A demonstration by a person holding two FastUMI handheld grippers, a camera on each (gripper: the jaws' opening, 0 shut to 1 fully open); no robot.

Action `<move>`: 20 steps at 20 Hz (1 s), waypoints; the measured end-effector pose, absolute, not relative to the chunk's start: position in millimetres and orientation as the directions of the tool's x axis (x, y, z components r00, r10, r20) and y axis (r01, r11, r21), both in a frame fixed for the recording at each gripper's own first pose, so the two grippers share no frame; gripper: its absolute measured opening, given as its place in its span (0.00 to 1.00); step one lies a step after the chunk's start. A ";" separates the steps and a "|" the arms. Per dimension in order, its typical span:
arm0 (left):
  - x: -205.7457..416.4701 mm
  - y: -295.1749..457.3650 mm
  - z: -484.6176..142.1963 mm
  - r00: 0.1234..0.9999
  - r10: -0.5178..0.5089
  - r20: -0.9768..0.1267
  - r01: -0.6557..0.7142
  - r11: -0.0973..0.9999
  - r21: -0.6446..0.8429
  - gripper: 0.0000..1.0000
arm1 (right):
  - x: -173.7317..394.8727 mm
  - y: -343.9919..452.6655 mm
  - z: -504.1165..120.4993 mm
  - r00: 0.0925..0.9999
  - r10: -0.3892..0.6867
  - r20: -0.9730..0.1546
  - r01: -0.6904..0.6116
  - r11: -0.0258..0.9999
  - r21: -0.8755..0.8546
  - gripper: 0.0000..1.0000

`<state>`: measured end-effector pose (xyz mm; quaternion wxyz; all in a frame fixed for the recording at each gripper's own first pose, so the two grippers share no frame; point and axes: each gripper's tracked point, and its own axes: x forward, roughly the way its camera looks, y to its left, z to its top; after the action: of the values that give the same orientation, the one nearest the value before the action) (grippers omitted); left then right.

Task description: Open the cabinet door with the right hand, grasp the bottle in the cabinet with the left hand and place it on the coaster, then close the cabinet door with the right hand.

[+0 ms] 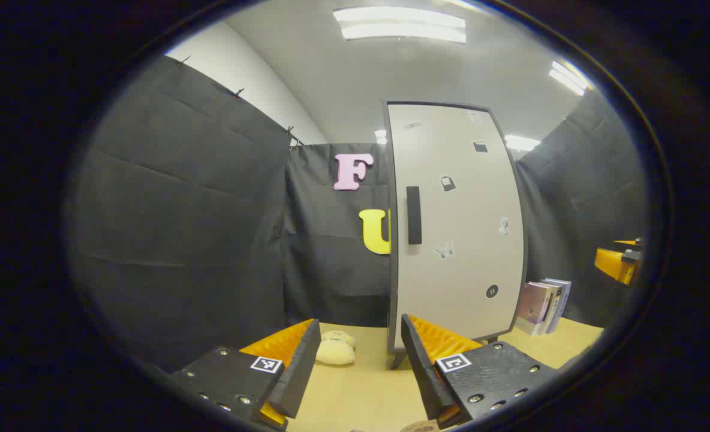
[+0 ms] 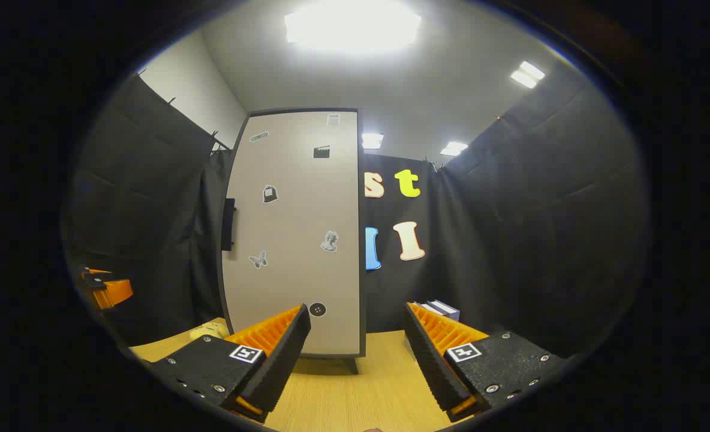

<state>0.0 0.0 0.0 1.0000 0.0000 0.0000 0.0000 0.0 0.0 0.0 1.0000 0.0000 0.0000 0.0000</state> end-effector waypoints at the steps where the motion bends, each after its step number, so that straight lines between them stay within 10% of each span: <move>1: 1.5 -0.2 2.0 1.000 0.001 0.004 -0.001 1.000 0.002 0.77 | 0.8 -1.8 -2.8 1.000 -0.003 -0.007 0.003 1.000 0.009 0.95; 20: -9.6 -6.5 19.1 1.000 0.008 0.023 -0.009 1.000 0.028 0.77 | 11.0 -4.7 -16.0 0.997 0.036 -0.067 -0.031 0.997 0.070 0.95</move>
<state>-9.6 -6.5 19.1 0.9998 0.0142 -0.0114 0.0043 11.0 -4.7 -16.0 0.9987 0.0346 0.0342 0.0166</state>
